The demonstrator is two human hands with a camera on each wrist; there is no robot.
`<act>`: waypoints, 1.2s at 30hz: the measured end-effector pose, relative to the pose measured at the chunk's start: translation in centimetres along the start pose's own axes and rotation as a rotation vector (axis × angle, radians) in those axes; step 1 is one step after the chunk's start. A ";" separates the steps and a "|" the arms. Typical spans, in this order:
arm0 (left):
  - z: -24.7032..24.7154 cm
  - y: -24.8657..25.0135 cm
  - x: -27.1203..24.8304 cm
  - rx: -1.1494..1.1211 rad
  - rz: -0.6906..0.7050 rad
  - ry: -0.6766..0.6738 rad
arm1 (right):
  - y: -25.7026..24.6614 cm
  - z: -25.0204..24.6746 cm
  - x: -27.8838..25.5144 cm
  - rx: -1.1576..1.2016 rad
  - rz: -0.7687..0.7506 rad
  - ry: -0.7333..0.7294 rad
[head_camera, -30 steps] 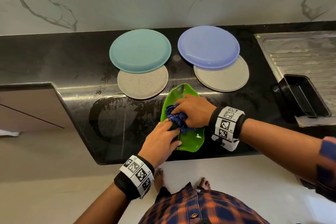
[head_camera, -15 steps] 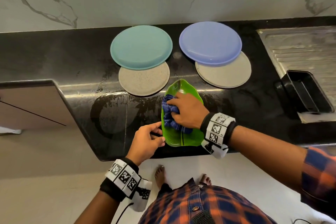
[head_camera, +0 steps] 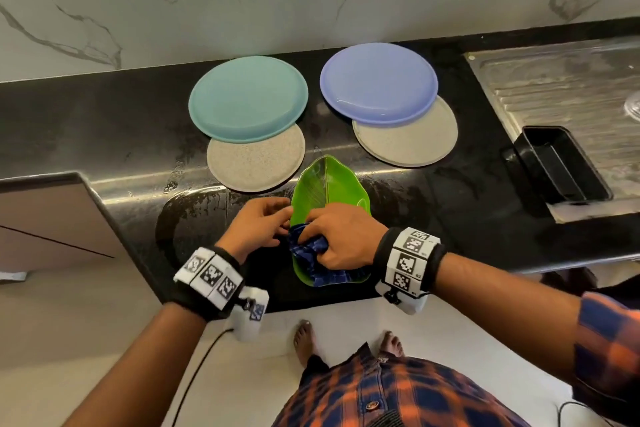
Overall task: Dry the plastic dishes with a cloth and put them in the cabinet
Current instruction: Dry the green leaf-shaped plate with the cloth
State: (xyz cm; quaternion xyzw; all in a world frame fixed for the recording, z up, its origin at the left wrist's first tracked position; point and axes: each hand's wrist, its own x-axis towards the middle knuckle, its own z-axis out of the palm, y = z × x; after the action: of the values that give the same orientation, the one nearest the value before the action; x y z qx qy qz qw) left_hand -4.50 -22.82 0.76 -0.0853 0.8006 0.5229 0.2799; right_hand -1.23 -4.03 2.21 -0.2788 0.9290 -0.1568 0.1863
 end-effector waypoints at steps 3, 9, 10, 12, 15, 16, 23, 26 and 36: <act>0.0 2.2 1.6 0.249 0.055 -0.047 | -0.1 0.5 -0.4 -0.017 -0.049 -0.026; 1.2 2.9 3.7 0.646 0.113 -0.059 | 0.0 1.2 -1.7 -0.024 -0.096 0.016; 1.3 2.9 3.9 0.687 0.124 -0.060 | -0.1 1.4 -1.7 -0.019 -0.108 0.026; 1.3 2.9 4.0 0.693 0.107 -0.068 | -0.5 1.9 -1.8 -0.015 -0.162 0.034; 1.3 3.2 4.0 0.636 0.056 -0.077 | -0.6 2.0 -2.3 -0.041 -0.258 -0.002; 1.3 3.2 3.9 0.628 0.050 -0.073 | -0.3 1.7 -2.6 -0.069 -0.279 -0.042; 1.3 3.0 3.7 0.527 -0.004 -0.084 | 3.7 -0.7 -4.8 -0.172 -0.238 -0.162; 1.4 3.0 3.7 0.561 0.019 -0.069 | 1.4 0.7 -3.2 -0.107 -0.205 -0.095; 1.3 2.9 3.7 0.537 -0.016 -0.079 | 5.2 -2.4 -2.8 -0.238 -0.013 -0.064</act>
State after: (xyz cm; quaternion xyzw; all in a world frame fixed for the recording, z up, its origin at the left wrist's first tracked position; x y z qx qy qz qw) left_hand -8.38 -19.80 0.66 0.0059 0.8985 0.2923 0.3276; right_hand -2.49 2.18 2.95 -0.3099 0.9327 -0.0378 0.1805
